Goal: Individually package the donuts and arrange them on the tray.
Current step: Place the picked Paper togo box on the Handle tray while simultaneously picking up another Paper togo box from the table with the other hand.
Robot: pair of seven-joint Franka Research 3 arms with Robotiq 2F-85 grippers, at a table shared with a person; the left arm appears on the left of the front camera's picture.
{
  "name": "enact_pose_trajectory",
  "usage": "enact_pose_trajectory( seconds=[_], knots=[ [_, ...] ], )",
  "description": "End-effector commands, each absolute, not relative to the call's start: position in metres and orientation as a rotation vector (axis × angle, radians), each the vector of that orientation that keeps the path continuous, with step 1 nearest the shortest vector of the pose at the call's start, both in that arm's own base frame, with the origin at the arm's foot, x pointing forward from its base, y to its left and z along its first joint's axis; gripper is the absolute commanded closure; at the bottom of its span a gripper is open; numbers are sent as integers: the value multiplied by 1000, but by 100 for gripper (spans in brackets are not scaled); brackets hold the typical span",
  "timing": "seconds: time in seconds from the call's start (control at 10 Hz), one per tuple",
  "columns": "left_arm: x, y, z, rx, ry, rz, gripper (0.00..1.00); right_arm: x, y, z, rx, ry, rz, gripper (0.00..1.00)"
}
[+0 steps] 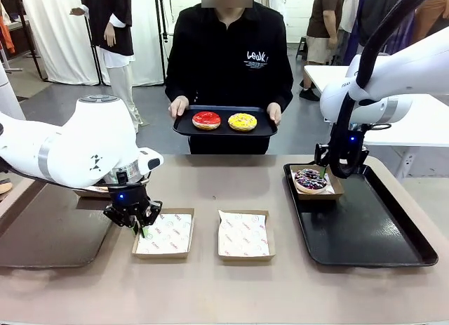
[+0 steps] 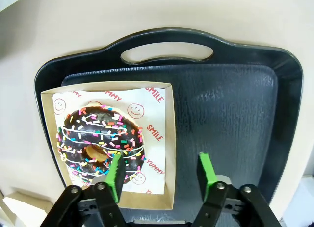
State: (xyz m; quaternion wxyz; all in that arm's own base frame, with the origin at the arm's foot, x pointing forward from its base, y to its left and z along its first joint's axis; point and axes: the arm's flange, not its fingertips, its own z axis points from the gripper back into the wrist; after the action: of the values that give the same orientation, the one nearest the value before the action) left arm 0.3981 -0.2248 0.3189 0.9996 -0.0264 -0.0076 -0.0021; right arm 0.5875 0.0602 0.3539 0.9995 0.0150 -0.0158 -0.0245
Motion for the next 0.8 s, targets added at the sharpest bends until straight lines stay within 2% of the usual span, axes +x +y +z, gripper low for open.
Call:
enact_pose_trajectory(
  seconds=[0.0,0.5,0.7],
  knots=[
    [400,-228,321,-40,-21,32,100,592,60,354,20,-28,-56,0],
    [400,-228,322,-15,-14,27,100,587,56,361,53,-43,-56,0],
    [397,-226,341,-15,47,-5,100,566,40,390,250,-32,31,0]
  ],
)
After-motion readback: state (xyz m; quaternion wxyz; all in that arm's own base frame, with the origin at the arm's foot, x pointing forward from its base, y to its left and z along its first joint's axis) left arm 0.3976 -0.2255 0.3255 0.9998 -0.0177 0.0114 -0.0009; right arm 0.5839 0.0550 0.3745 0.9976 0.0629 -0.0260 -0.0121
